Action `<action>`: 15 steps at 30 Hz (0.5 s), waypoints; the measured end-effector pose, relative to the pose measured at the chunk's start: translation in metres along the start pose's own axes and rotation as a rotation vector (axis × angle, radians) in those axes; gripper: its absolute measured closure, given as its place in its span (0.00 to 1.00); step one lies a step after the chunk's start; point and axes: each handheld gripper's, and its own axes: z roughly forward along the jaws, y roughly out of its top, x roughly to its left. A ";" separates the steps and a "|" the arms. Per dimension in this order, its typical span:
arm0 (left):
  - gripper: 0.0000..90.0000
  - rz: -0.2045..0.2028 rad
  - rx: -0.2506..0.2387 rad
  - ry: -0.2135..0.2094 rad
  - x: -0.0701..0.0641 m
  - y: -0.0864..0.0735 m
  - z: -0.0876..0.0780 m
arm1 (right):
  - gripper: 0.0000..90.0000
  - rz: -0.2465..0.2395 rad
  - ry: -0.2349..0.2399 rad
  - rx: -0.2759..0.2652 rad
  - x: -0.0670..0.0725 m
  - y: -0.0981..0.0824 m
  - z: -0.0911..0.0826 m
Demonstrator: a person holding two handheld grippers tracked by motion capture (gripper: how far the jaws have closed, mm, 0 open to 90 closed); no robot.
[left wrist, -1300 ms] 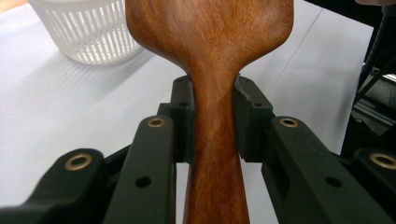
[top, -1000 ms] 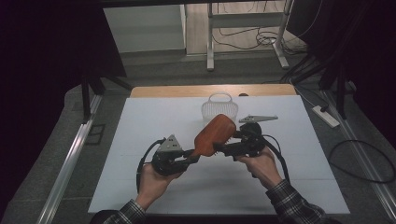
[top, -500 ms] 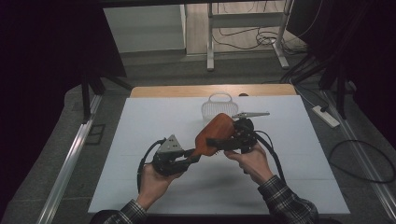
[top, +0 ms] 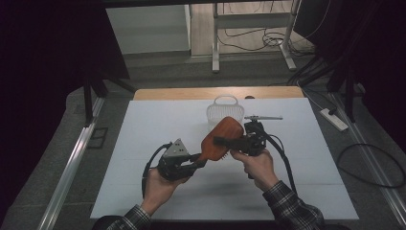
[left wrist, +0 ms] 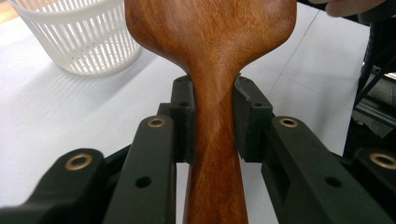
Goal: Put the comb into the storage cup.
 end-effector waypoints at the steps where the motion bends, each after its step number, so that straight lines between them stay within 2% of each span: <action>1: 0.80 0.000 0.000 0.000 0.000 0.000 0.000 | 0.35 0.000 0.000 0.000 0.000 0.000 0.000; 2: 0.80 0.006 0.007 -0.001 0.000 0.000 0.002 | 0.39 0.020 0.018 0.001 -0.002 0.000 -0.001; 4: 0.80 0.007 0.011 -0.001 0.000 0.000 0.002 | 0.43 0.044 0.041 -0.003 -0.004 0.000 -0.002; 8: 0.80 0.007 0.023 -0.011 0.000 0.000 0.005 | 0.50 0.124 0.098 -0.013 -0.010 0.000 -0.005; 15: 0.80 0.006 0.048 -0.026 0.001 0.000 0.009 | 0.57 0.142 0.126 0.006 -0.010 0.000 -0.006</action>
